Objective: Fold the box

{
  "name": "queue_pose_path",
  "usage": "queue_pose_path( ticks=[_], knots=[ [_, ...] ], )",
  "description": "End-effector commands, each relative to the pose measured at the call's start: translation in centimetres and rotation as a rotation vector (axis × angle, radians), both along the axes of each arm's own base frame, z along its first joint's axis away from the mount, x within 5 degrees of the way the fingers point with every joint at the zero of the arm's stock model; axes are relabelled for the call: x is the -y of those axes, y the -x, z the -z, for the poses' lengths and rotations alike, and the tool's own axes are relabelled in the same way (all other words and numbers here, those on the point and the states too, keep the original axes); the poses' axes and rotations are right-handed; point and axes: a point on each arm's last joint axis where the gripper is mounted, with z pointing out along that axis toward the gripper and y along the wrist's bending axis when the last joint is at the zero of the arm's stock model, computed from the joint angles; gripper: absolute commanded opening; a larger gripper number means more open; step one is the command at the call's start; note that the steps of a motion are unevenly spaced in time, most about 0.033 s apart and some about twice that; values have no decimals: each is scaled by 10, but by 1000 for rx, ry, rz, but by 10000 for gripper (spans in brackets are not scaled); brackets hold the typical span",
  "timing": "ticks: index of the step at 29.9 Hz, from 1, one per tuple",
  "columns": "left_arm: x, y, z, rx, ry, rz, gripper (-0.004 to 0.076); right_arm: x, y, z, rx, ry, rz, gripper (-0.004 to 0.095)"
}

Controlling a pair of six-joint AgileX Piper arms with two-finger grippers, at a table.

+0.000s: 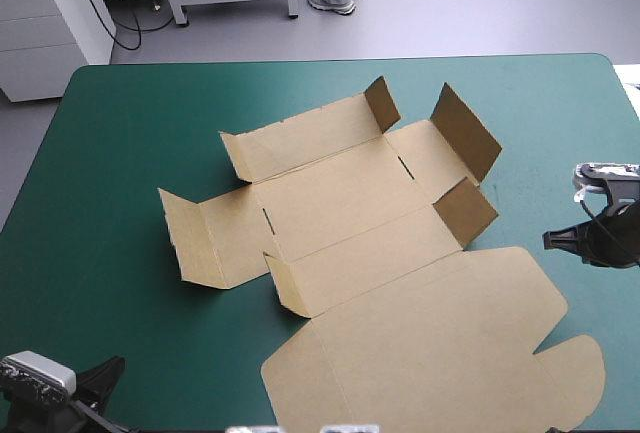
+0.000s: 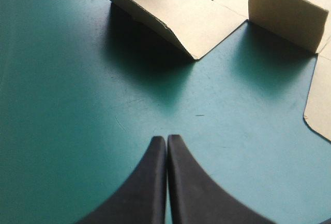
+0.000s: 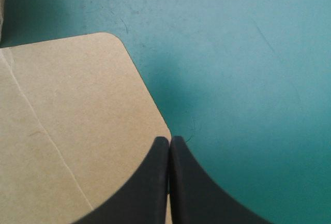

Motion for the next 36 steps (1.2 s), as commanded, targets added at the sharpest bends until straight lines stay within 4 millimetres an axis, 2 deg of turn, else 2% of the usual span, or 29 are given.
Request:
queue_pose_path(
  ticks=[1,9,15,21,28,31,33,36],
  knots=[
    [0,1,-10,77,45,8,-8,-2,2,-28,61,-15,-4,-18],
    [0,1,-10,77,45,8,-8,-7,-1,-79,200,-15,-29,-18],
    [0,1,-10,76,48,6,-8,-26,-5,-105,286,1,-118,-18],
    [0,0,-10,75,49,2,-8,-48,-21,-113,304,-19,-210,-18],
    [0,0,-10,76,47,3,-8,-55,-43,-97,238,-17,-261,-7],
    [0,0,-10,76,47,3,-8,-55,-50,-90,215,-18,-278,60],
    [0,0,-10,76,47,3,-8,-55,-53,-88,209,-20,-304,156],
    [0,0,-10,76,47,3,-8,-57,-56,-86,208,-29,-344,364]
  ],
)
